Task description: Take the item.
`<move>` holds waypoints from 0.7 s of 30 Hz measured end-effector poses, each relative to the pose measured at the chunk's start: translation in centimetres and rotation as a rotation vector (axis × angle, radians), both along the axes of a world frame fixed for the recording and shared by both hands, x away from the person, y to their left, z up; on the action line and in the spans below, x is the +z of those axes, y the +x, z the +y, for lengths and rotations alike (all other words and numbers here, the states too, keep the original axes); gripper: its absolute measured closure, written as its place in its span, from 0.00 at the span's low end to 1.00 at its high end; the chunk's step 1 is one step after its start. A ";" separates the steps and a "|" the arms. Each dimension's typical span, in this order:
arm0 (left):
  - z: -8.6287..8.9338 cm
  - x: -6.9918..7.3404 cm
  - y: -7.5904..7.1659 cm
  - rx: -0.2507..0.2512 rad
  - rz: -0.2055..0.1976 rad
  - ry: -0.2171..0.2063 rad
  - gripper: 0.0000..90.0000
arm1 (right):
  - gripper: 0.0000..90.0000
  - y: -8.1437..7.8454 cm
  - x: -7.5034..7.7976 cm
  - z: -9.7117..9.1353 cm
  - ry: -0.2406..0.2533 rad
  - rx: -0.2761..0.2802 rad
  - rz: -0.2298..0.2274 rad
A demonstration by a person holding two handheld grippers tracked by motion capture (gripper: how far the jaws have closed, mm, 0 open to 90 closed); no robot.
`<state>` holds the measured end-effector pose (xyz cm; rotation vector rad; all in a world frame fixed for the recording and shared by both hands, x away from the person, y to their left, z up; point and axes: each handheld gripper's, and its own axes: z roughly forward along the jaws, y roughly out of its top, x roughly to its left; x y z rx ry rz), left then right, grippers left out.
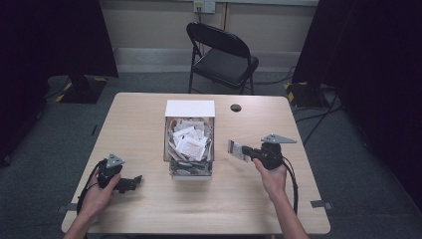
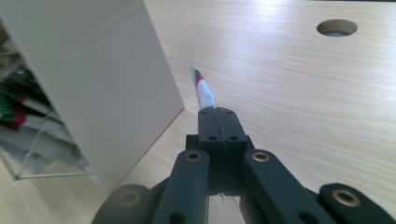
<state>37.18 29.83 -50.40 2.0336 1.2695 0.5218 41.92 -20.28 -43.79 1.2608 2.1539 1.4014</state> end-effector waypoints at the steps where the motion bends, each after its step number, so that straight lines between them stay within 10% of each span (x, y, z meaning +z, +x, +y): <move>1: 0.0 0.0 0.0 0.000 0.001 0.000 0.00 | 1.00 0.2 -0.1 0.1 -0.003 -0.002 0.002; 21: 0.0 0.0 0.0 -0.005 0.003 0.004 0.00 | 1.00 2.5 -2.3 0.9 -0.018 -0.047 0.050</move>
